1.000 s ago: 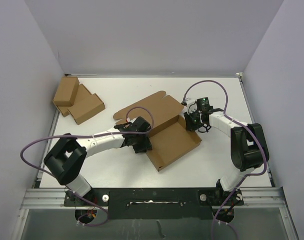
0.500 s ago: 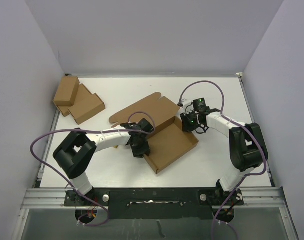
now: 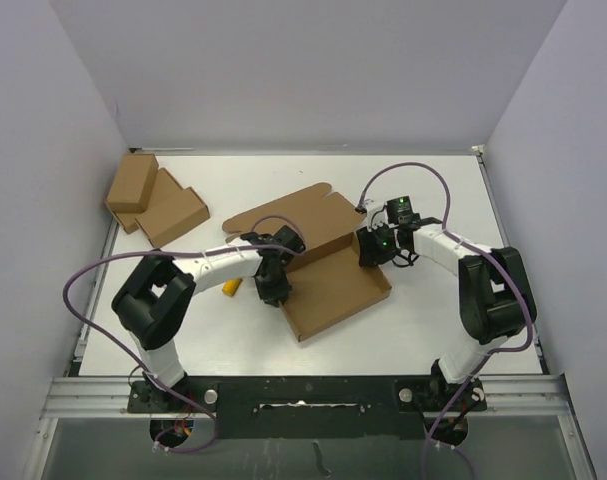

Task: Fold the paper box

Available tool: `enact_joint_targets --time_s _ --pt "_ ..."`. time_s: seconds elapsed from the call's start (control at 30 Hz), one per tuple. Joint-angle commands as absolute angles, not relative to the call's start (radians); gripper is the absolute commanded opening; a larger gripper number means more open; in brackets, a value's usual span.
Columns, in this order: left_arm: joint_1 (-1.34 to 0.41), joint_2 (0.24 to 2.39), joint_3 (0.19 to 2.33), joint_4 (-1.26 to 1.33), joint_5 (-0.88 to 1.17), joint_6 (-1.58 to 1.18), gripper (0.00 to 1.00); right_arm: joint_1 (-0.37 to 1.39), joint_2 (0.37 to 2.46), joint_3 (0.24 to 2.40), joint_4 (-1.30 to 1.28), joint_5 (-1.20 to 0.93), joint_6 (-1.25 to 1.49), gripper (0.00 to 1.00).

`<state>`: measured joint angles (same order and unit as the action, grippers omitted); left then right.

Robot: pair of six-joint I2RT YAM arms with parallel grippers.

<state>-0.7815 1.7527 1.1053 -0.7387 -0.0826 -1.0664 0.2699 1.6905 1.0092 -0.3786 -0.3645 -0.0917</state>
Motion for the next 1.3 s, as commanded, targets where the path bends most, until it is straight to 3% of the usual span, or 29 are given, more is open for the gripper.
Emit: enact_joint_targets --time_s 0.0,0.13,0.27,0.43,0.63,0.7,0.87,0.93,1.27 --pt "-0.74 1.821 1.265 -0.797 -0.068 -0.805 0.0 0.288 1.61 1.017 -0.333 -0.544 -0.058 0.37" --pt "-0.689 1.896 1.393 -0.881 -0.09 -0.662 0.03 0.281 1.59 1.017 -0.335 -0.564 -0.06 0.54" --pt "-0.651 1.94 1.464 -0.919 -0.09 -0.574 0.29 0.26 1.59 1.021 -0.342 -0.564 -0.058 0.59" --pt "-0.64 1.954 1.513 -0.92 -0.056 -0.535 0.47 0.245 1.602 1.026 -0.353 -0.556 -0.061 0.63" --pt "-0.64 1.93 1.515 -0.919 -0.02 -0.522 0.49 0.242 1.615 1.031 -0.359 -0.54 -0.066 0.63" --pt "-0.644 1.904 1.494 -0.905 -0.013 -0.514 0.56 0.242 1.618 1.034 -0.365 -0.535 -0.071 0.65" --pt "-0.642 1.814 1.383 -0.832 -0.008 -0.503 0.67 0.243 1.625 1.044 -0.388 -0.534 -0.098 0.84" --pt "-0.641 1.791 1.355 -0.824 -0.009 -0.508 0.68 0.242 1.625 1.049 -0.397 -0.528 -0.11 0.99" --pt "-0.639 1.525 1.18 -0.674 -0.108 -0.487 0.67 0.165 1.579 1.084 -0.485 -0.542 -0.245 0.98"
